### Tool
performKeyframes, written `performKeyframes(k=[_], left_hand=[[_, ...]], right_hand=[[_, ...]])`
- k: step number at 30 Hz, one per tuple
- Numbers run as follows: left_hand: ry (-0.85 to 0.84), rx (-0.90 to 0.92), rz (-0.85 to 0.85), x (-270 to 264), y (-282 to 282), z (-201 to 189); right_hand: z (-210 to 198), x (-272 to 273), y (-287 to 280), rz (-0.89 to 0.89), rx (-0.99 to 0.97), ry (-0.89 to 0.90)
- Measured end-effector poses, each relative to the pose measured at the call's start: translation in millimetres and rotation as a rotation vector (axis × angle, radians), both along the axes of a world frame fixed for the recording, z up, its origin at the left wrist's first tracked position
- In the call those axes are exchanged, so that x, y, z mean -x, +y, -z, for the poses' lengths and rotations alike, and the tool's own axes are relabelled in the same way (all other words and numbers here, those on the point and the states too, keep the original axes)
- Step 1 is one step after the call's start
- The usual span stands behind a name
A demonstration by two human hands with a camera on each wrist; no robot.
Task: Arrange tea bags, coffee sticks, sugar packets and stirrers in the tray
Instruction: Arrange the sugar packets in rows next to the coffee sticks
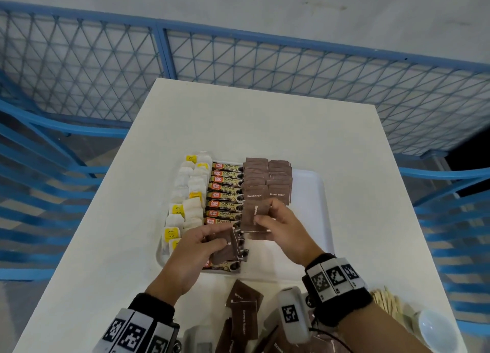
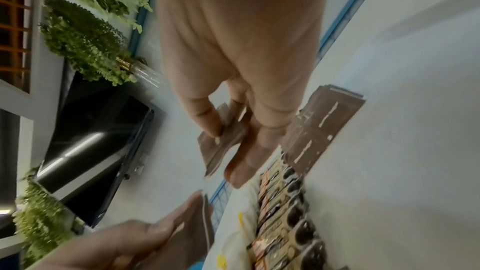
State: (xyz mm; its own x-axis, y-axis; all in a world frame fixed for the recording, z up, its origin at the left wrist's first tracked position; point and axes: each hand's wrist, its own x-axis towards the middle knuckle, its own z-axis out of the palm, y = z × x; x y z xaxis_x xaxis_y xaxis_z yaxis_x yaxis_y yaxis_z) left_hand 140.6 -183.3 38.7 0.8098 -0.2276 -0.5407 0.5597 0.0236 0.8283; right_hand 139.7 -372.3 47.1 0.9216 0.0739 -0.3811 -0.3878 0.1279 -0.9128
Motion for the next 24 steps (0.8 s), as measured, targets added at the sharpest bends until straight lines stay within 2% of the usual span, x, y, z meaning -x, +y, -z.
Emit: performKeyframes(k=[10, 13, 19, 21, 24], left_hand=[[-0.030, 0.037, -0.101, -12.8, -14.7, 2.6], [-0.063, -0.037, -0.068, -18.1, -20.5, 2.5], [0.017, -0.025, -0.005, -28.1, -35.0, -0.8], [-0.020, -0.087, 0.036, -32.0, -38.6, -2.2], [-0.196, -0.334, 0.129, -40.2, -43.2, -3.0]], right_hand=[[13.4, -1.6, -47.7, 0.098, 0.221, -0.020], [19.0, -2.8, -58.9, 0.133, 0.228, 0.007], [28.0, -12.6, -75.2, 0.140, 0.307, 0.033], [30.5, -18.6, -79.0, 0.118, 0.349, 0.040], [33.4, -27.8, -81.4, 0.114, 0.357, 0.047]])
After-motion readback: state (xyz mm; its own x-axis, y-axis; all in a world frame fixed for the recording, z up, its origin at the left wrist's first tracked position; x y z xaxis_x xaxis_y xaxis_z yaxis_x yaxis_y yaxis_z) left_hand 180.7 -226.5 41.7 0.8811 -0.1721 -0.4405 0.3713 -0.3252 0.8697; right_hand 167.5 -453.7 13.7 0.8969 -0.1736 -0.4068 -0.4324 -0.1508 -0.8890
